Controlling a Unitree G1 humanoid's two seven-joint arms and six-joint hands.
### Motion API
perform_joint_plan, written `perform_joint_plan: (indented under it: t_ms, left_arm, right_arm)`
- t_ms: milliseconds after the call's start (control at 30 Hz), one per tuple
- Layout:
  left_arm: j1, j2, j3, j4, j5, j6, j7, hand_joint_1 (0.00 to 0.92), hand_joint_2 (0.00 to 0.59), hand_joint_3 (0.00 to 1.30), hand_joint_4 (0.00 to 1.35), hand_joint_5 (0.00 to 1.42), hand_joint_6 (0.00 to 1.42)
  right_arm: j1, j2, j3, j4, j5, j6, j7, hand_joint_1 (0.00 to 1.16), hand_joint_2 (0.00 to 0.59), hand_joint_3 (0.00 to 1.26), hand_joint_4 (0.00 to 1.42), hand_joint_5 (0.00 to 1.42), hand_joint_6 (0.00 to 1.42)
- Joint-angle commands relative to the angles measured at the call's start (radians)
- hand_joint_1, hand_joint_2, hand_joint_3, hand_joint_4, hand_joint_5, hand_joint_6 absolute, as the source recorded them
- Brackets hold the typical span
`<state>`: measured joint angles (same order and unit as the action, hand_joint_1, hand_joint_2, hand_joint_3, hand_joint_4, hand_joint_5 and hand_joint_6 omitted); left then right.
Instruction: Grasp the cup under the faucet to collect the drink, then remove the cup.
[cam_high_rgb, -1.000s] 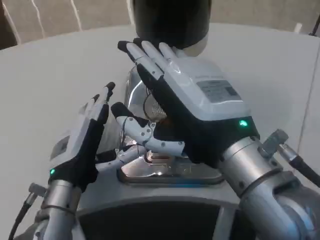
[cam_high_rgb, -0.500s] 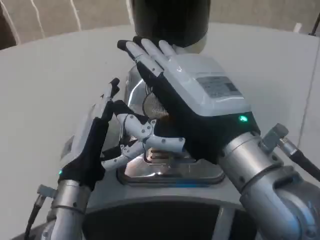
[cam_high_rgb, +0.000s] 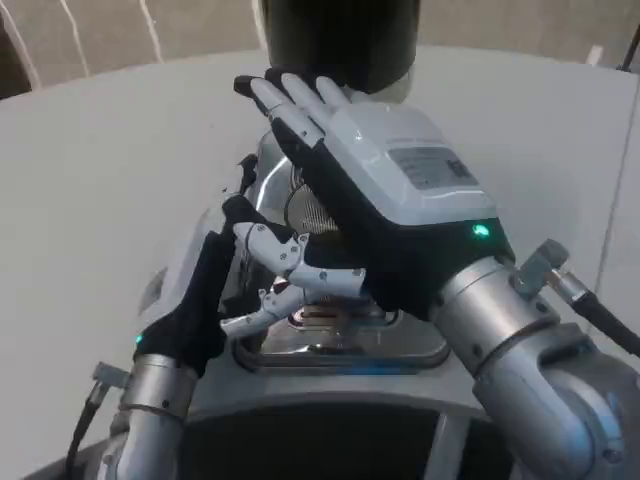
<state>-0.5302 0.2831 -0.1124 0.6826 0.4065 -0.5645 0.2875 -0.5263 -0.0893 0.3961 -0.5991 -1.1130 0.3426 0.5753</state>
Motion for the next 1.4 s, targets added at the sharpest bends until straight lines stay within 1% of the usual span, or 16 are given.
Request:
perform_joint_plan:
  t_ms: [33,167,233,267,367,400,467,533,633,733,900,933,1033,1100,1233,1400]
  left_arm:
    - [-0.015,-0.004,-0.019,0.022,0.017,-0.02,0.017,0.442,0.059,0.0,0.0,0.02,0.04]
    - [-0.019,-0.001,-0.025,0.03,0.017,-0.022,0.022,0.443,0.06,0.0,0.0,0.03,0.04]
    - [-0.019,0.0,-0.027,0.032,0.017,-0.024,0.02,0.443,0.062,0.0,0.0,0.03,0.05]
    - [-0.02,0.001,-0.027,0.033,0.016,-0.025,0.02,0.443,0.063,0.0,0.0,0.03,0.05]
    - [-0.02,0.0,-0.029,0.036,0.015,-0.027,0.019,0.44,0.066,0.0,0.0,0.03,0.05]
    - [-0.021,-0.001,-0.029,0.038,0.014,-0.027,0.019,0.439,0.066,0.0,0.0,0.03,0.05]
    - [-0.025,-0.002,-0.031,0.043,0.014,-0.029,0.018,0.437,0.067,0.0,0.0,0.03,0.05]
    - [-0.029,-0.004,-0.033,0.048,0.013,-0.033,0.015,0.436,0.068,0.0,0.0,0.03,0.05]
    - [-0.032,-0.008,-0.035,0.051,0.011,-0.037,0.011,0.435,0.068,0.0,0.0,0.04,0.05]
    - [-0.033,-0.012,-0.038,0.051,0.012,-0.038,0.01,0.432,0.067,0.0,0.0,0.04,0.05]
    - [-0.038,-0.017,-0.041,0.057,0.014,-0.039,0.012,0.427,0.066,0.0,0.0,0.04,0.06]
    - [-0.04,-0.019,-0.041,0.06,0.014,-0.04,0.013,0.427,0.066,0.0,0.0,0.04,0.06]
    - [-0.049,-0.028,-0.04,0.071,0.008,-0.046,0.016,0.426,0.066,0.0,0.0,0.06,0.09]
    - [-0.055,-0.034,-0.042,0.078,0.011,-0.051,0.022,0.427,0.067,0.0,0.0,0.06,0.09]
    - [-0.069,-0.046,-0.046,0.098,0.013,-0.054,0.031,0.431,0.069,0.0,0.0,0.07,0.1]
    - [-0.076,-0.055,-0.056,0.116,0.016,-0.057,0.036,0.432,0.069,0.0,0.0,0.08,0.11]
  right_arm:
    - [0.011,0.001,0.009,-0.009,0.002,-0.013,0.028,0.28,0.477,0.05,0.0,0.0,0.0]
    - [0.042,0.005,-0.001,-0.036,-0.007,-0.008,0.007,0.28,0.478,0.05,0.0,0.0,0.0]
    - [0.069,0.011,-0.005,-0.055,-0.019,-0.01,-0.019,0.3,0.494,0.04,0.0,0.0,0.0]
    - [0.1,0.021,-0.007,-0.077,-0.039,-0.01,-0.056,0.34,0.495,0.04,0.0,0.0,0.0]
    - [0.188,0.058,-0.009,-0.128,-0.096,-0.007,-0.16,0.36,0.506,0.04,0.0,0.0,0.0]
    - [0.215,0.076,-0.01,-0.138,-0.113,-0.005,-0.193,0.38,0.498,0.03,0.0,0.0,0.0]
    - [0.271,0.112,-0.012,-0.161,-0.146,0.001,-0.264,0.41,0.507,0.02,0.0,0.0,0.0]
    - [0.301,0.136,-0.012,-0.168,-0.168,-0.007,-0.3,0.41,0.498,0.01,0.0,0.0,0.0]
    - [0.333,0.157,-0.006,-0.176,-0.203,-0.024,-0.355,0.42,0.495,0.01,0.0,0.0,0.0]
    - [0.353,0.168,-0.005,-0.185,-0.232,-0.031,-0.368,0.42,0.494,0.0,0.0,0.0,0.0]
    - [0.43,0.156,-0.027,-0.239,-0.299,-0.04,-0.346,0.42,0.494,0.0,0.0,0.0,0.0]
    - [0.467,0.149,-0.036,-0.257,-0.312,-0.042,-0.34,0.42,0.494,0.0,0.0,0.0,0.0]
    - [0.589,0.139,-0.065,-0.315,-0.338,-0.052,-0.343,0.5,0.493,0.0,0.0,0.0,0.0]
    - [0.645,0.14,-0.08,-0.342,-0.347,-0.066,-0.351,0.51,0.49,0.0,0.0,0.0,0.0]
    - [0.808,0.125,-0.137,-0.426,-0.352,-0.107,-0.368,0.53,0.475,0.0,0.0,0.0,0.0]
    - [0.939,0.136,-0.175,-0.448,-0.356,-0.183,-0.424,0.54,0.472,0.0,0.0,0.0,0.0]
